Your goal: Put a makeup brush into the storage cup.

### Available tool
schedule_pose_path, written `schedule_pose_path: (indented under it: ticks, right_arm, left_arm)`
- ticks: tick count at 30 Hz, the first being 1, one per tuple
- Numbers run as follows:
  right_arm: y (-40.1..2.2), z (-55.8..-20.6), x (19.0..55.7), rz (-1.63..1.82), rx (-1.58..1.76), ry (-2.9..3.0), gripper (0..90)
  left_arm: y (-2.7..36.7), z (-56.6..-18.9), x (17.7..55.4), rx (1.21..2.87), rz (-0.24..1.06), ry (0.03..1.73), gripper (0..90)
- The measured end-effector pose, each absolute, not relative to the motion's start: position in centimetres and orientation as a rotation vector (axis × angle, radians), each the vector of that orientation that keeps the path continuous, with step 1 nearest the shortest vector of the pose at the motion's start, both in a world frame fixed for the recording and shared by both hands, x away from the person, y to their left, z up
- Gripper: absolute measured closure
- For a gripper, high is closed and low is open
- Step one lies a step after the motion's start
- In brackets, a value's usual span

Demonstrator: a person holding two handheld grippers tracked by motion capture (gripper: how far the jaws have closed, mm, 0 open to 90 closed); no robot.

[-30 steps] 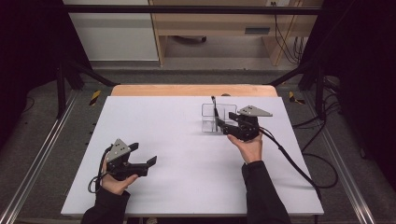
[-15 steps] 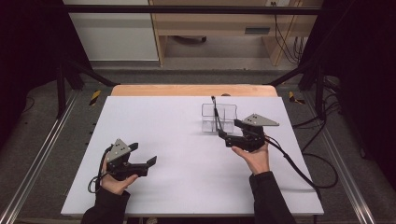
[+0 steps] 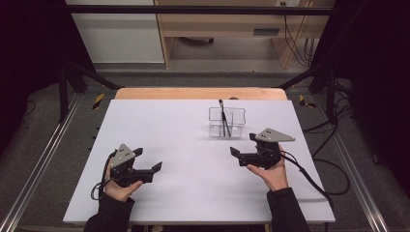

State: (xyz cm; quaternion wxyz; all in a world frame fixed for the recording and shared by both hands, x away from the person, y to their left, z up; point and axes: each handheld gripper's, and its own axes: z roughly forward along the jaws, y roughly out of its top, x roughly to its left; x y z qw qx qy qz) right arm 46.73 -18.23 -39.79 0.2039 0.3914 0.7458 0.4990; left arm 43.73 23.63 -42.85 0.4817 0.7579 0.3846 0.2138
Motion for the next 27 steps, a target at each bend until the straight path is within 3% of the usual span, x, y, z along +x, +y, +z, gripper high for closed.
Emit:
schedule_pose_path:
  ticks: [27]
  right_arm:
    - [-21.7, -42.2, 44.2, 1.397, 1.163, 2.019, 7.9]
  left_arm:
    - [23.9, -43.0, 43.8, 1.854, 0.524, 0.95, 8.3]
